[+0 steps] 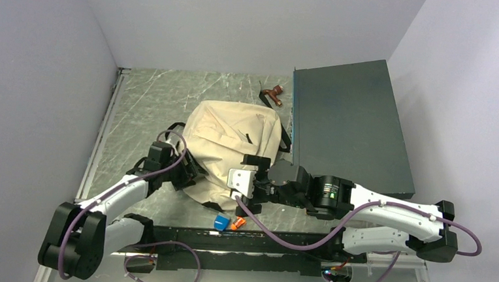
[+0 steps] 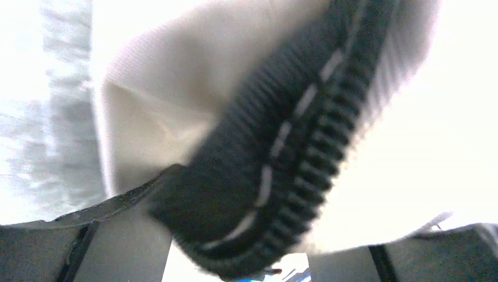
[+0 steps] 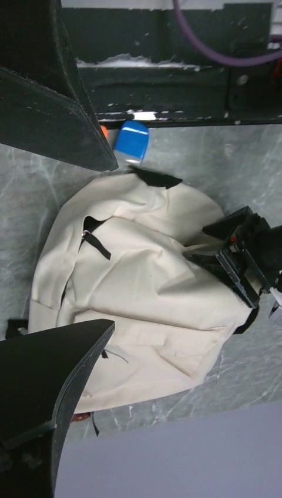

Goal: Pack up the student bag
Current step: Adjust the student bag at the center of the board.

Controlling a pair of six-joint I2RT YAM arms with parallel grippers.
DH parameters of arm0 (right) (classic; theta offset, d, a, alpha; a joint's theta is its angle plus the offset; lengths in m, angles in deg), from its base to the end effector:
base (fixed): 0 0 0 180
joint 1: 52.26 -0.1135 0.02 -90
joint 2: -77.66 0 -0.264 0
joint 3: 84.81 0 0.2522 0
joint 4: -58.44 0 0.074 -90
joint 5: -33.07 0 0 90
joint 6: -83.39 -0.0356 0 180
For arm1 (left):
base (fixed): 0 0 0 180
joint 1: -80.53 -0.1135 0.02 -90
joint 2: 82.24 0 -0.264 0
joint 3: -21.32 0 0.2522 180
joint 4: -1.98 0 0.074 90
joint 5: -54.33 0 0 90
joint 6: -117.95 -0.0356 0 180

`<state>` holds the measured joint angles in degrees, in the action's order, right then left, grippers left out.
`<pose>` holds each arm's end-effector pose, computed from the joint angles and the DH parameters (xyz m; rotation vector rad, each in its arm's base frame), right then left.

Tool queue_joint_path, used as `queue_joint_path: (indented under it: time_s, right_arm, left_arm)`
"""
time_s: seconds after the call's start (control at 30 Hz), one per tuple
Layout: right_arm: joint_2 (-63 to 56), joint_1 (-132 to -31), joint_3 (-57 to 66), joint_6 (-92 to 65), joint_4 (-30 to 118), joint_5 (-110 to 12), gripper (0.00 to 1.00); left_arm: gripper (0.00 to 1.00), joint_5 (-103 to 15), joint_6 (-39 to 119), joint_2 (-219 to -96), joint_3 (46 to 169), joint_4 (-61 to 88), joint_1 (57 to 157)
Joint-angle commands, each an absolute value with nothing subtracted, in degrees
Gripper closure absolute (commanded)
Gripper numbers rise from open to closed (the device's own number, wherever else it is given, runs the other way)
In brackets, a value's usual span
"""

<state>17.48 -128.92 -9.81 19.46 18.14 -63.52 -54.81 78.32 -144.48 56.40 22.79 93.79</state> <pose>0.0573 0.2241 0.3600 -1.5468 1.3312 0.4439 0.1857 -0.0557 0.1520 -0.6543 2.4677 -0.8809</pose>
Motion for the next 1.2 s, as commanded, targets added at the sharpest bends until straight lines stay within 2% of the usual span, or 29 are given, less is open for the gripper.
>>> queue_joint_path:
  time_s: [0.0, 0.13, 0.3, 0.47, 0.53, 0.6, 0.67, 0.77, 0.9, 1.0, 1.07, 1.13, 1.17]
  right_arm:
    - [18.39, -129.43, -10.69, 14.07, 25.67, -63.9, 0.0]
    - [16.22, -129.41, -8.74, 8.96, 23.85, -71.57, 0.0]
    - [15.01, -129.43, -5.57, 0.35, 20.3, -77.14, 0.0]
    - [17.08, -129.34, -4.72, -7.28, 19.93, -79.53, 0.0]
    - [18.15, -129.34, -4.57, -9.39, 20.26, -81.68, 0.0]
    - [19.13, -129.34, -4.25, -10.23, 20.35, -83.41, 0.0]
    - [19.98, -129.34, -3.96, -10.24, 20.42, -83.34, 0.0]
    - [20.91, -129.34, -3.23, -9.75, 19.91, -84.66, 0.0]
    - [20.84, -129.33, -2.23, -9.57, 17.88, -87.07, 0.0]
    - [21.66, -129.31, -2.69, -9.03, 18.31, -86.78, 0.0]
    - [22.33, -129.29, -2.8, -8.81, 18.37, -86.55, 0.0]
    - [23.16, -129.34, -2.53, -9.25, 17.64, -86.71, 0.0]
    - [23.7, -129.34, -2.5, -9.53, 17.28, -86.69, 0.0]
  left_arm:
    - [0.24, -47.3, 71.02, -145.98, 59.82, 27.7, 87.47]
    - [0.23, -54.35, 65.93, -141.43, 64.27, 33.01, 87.54]
    - [0.25, -62.75, 62.48, -124.85, 65.42, 40.82, 89.95]
    - [0.29, -63.74, 68.97, -112.61, 69.02, 44.34, 96.63]
    - [0.35, -62.38, 75.04, -112.53, 69.86, 43.93, 100.56]
    - [0.43, -59.96, 82.01, -114.52, 70.69, 44.0, 104.92]
    - [0.44, -58.24, 87.74, -117.69, 71.73, 43.62, 109.18]
    - [0.39, -53.32, 94.26, -124.05, 74.9, 39.28, 118.06]
    - [0.33, -42.6, 95.63, -130.59, 84.51, 48.91, 125.43]
    - [0.33, -41.61, 99.27, -136.27, 86.61, 45.32, 129.26]
    - [0.39, -42.03, 102.57, -142.52, 91.1, 49.69, 130.52]
    - [0.5, -40.6, 105.69, -149.74, 96.29, 57.58, 131.61]
    - [0.52, -39.75, 106.45, -152.39, 98.22, 59.78, 132.15]
